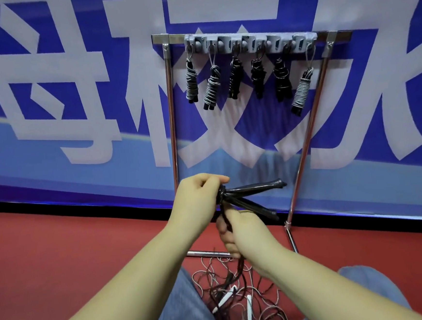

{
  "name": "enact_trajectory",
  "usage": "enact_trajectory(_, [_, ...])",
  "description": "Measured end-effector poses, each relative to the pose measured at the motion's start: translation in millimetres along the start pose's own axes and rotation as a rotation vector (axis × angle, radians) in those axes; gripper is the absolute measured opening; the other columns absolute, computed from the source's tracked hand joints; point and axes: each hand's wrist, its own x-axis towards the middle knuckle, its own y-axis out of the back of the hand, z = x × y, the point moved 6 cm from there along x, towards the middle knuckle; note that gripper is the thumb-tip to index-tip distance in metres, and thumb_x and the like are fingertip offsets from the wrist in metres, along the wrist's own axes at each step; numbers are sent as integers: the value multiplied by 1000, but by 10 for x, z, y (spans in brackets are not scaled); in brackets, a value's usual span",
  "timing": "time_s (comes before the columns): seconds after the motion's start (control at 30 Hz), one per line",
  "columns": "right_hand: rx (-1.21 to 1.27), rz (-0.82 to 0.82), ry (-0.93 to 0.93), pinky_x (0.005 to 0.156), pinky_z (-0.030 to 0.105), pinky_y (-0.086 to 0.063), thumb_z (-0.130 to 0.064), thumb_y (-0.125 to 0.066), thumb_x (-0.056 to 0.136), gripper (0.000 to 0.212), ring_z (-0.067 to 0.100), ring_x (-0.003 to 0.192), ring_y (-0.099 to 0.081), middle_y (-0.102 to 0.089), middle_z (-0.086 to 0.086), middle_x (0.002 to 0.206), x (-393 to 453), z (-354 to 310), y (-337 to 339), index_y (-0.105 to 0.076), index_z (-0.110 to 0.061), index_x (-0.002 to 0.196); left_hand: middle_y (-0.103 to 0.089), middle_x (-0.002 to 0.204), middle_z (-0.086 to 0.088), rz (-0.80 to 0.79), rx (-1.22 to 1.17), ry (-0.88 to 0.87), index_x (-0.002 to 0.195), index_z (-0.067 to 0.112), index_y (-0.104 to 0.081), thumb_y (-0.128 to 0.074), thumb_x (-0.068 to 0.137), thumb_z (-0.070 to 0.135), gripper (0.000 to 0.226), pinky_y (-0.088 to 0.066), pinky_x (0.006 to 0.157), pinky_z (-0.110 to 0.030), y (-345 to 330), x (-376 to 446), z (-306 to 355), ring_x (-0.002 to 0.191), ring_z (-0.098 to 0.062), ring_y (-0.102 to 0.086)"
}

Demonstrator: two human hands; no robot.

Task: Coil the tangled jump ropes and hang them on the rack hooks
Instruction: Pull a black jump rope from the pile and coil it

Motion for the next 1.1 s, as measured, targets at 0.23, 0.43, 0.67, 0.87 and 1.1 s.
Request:
enact_trajectory(0.23, [-701,-47,337,56,26,-34,-35,-45,97,33,5,52,-44,-51,-7,53,-324,-288,39,-57,-15,74,-50,42,13,60,191,-48,81,32,-70,-48,87,16,28,-35,53,-26,111,103,-161,48,-8,-47])
enact_trajectory(0.43, [-1355,95,685,71,31,-36,-46,-39,97,31,19,102,-57,-60,-5,107,-316,-724,147,-58,-28,113,-66,75,10,-16,439,-38,103,31,-71,-48,88,22,30,-46,70,-26,80,101,-171,83,-16,-61])
enact_trajectory(0.67, [-1384,183,835,52,29,-36,-59,-42,87,45,21,78,-64,-59,-3,89,-213,-707,171,-70,-25,94,-73,86,0,-228,496,31,93,20,-76,-48,88,21,28,-52,77,-30,42,109,-325,83,-18,-65])
enact_trajectory(0.87, [-1028,-229,289,51,28,-28,-59,-51,86,54,9,47,-32,-36,-7,47,-92,-519,273,-45,-19,51,-72,77,-12,-434,254,-5,101,26,-75,-45,90,10,35,-34,49,-21,30,-18,-333,52,-10,-45])
enact_trajectory(1.1, [-255,-420,-21,50,22,-37,-40,-54,89,41,9,49,-51,-64,7,59,-163,-78,232,-69,-5,74,-51,55,-6,-476,-197,88,91,20,-76,-48,79,21,31,-19,43,-19,-138,-211,-364,43,-13,-29])
